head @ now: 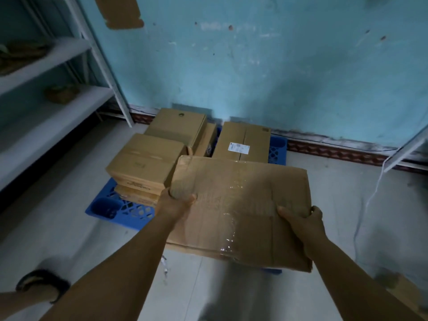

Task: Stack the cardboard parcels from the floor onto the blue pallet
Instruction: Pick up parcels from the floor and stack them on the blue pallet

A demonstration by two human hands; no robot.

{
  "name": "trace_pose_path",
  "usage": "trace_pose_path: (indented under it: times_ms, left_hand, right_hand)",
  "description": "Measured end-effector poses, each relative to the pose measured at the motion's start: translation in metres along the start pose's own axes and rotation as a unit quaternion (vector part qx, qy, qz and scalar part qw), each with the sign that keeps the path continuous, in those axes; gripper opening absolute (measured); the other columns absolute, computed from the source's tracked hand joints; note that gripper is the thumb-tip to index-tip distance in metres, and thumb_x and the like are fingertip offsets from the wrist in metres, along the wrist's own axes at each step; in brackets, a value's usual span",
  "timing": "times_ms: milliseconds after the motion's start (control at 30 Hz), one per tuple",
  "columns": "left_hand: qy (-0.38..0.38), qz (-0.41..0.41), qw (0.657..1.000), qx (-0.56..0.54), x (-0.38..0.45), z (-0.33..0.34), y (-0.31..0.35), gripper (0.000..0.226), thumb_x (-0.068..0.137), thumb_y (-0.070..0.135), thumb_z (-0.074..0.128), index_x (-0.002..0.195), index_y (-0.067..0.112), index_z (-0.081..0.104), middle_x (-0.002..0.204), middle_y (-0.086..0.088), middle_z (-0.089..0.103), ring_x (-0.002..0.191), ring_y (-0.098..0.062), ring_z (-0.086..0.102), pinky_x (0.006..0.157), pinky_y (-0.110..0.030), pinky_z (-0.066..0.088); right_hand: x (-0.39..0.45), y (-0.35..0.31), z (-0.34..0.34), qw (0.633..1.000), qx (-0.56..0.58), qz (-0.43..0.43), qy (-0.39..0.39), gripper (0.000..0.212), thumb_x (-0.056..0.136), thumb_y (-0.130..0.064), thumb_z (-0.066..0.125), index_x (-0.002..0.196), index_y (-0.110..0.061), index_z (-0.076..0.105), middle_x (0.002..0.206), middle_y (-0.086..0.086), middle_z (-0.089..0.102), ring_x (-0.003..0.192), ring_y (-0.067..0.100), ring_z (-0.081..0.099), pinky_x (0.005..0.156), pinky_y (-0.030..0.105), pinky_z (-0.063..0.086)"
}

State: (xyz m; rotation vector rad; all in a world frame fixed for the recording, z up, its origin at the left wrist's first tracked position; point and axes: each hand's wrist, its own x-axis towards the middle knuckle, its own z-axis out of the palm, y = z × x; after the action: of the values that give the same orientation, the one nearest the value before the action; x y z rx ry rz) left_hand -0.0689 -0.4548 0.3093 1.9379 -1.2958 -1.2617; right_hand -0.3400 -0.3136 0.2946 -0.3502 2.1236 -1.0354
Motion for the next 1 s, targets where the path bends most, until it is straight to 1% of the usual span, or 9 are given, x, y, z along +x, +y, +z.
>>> trace_pose_path:
  times_ms: [100, 167, 367, 533, 667, 767, 867, 933, 1000]
  left_hand:
    - [-0.002, -0.007, 1.0, -0.007, 0.029, -0.011, 0.005, 0.083, 0.068, 0.038, 0.082, 0.137, 0.013, 0.042, 0.13, -0.011, 0.054, 0.113, -0.032, 0.054, 0.093, -0.046, 0.05]
    - [-0.002, -0.014, 1.0, -0.015, 0.045, -0.016, 0.008, 0.084, 0.068, 0.038, 0.082, 0.138, 0.014, 0.042, 0.129, -0.01, 0.054, 0.113, -0.032, 0.054, 0.092, -0.044, 0.051]
    - [0.015, -0.032, 0.999, -0.02, 0.084, -0.012, 0.014, 0.085, 0.072, 0.035, 0.08, 0.141, 0.013, 0.036, 0.133, -0.011, 0.05, 0.118, -0.032, 0.05, 0.091, -0.04, 0.046]
    - [0.013, -0.054, 0.998, -0.01, 0.116, 0.005, 0.025, 0.084, 0.074, 0.035, 0.079, 0.142, 0.014, 0.033, 0.136, -0.011, 0.047, 0.121, -0.033, 0.047, 0.092, -0.041, 0.044]
    - [0.003, -0.064, 0.998, 0.011, 0.143, 0.022, 0.036, 0.083, 0.077, 0.036, 0.077, 0.143, 0.013, 0.032, 0.14, -0.011, 0.044, 0.126, -0.033, 0.044, 0.097, -0.042, 0.041]
    - [0.003, -0.072, 0.997, 0.02, 0.167, 0.038, 0.041, 0.08, 0.078, 0.036, 0.076, 0.143, 0.013, 0.035, 0.139, -0.01, 0.047, 0.124, -0.032, 0.046, 0.095, -0.039, 0.042]
    - [0.004, -0.078, 0.996, 0.032, 0.195, 0.054, 0.04, 0.082, 0.077, 0.037, 0.076, 0.145, 0.014, 0.034, 0.141, -0.01, 0.046, 0.127, -0.031, 0.045, 0.097, -0.038, 0.042]
    - [0.004, -0.088, 0.995, 0.055, 0.217, 0.062, 0.035, 0.085, 0.077, 0.04, 0.076, 0.146, 0.014, 0.033, 0.142, -0.01, 0.044, 0.128, -0.032, 0.044, 0.097, -0.04, 0.043]
    - [-0.002, -0.099, 0.992, 0.084, 0.242, 0.067, 0.029, 0.088, 0.075, 0.044, 0.076, 0.146, 0.014, 0.033, 0.141, -0.011, 0.043, 0.125, -0.033, 0.045, 0.093, -0.039, 0.046]
  right_hand:
    - [0.013, -0.018, 0.023, 1.0, 0.001, -0.004, -0.006, 0.111, 0.061, -0.052, 0.081, 0.147, -0.023, 0.017, 0.142, 0.014, 0.04, 0.123, 0.038, 0.045, 0.102, 0.059, 0.038]
    - [0.022, -0.028, 0.036, 1.0, -0.001, -0.003, -0.013, 0.11, 0.063, -0.05, 0.081, 0.148, -0.022, 0.017, 0.142, 0.014, 0.04, 0.123, 0.038, 0.045, 0.103, 0.058, 0.038]
    - [0.059, -0.052, 0.065, 0.999, -0.014, -0.007, -0.029, 0.108, 0.066, -0.046, 0.081, 0.148, -0.018, 0.016, 0.143, 0.016, 0.039, 0.125, 0.038, 0.044, 0.102, 0.058, 0.038]
    - [0.101, -0.063, 0.082, 0.999, -0.014, 0.001, -0.051, 0.11, 0.064, -0.047, 0.083, 0.148, -0.019, 0.017, 0.142, 0.015, 0.039, 0.124, 0.038, 0.045, 0.102, 0.06, 0.038]
    - [0.141, -0.074, 0.092, 0.997, 0.009, 0.014, -0.077, 0.111, 0.065, -0.04, 0.084, 0.15, -0.016, 0.016, 0.145, 0.016, 0.038, 0.125, 0.038, 0.044, 0.102, 0.055, 0.039]
    - [0.169, -0.078, 0.104, 0.996, 0.014, 0.024, -0.087, 0.11, 0.066, -0.039, 0.084, 0.15, -0.017, 0.016, 0.146, 0.016, 0.036, 0.126, 0.038, 0.043, 0.103, 0.057, 0.038]
    - [0.193, -0.078, 0.119, 0.996, 0.012, 0.032, -0.081, 0.11, 0.065, -0.041, 0.083, 0.15, -0.021, 0.016, 0.146, 0.015, 0.036, 0.126, 0.038, 0.042, 0.103, 0.059, 0.038]
    - [0.206, -0.076, 0.132, 0.996, 0.011, 0.04, -0.078, 0.11, 0.066, -0.041, 0.083, 0.15, -0.022, 0.015, 0.146, 0.014, 0.035, 0.127, 0.038, 0.042, 0.103, 0.059, 0.037]
    - [0.218, -0.072, 0.148, 0.996, 0.013, 0.054, -0.076, 0.109, 0.068, -0.039, 0.082, 0.15, -0.021, 0.013, 0.147, 0.014, 0.034, 0.128, 0.036, 0.041, 0.104, 0.056, 0.038]
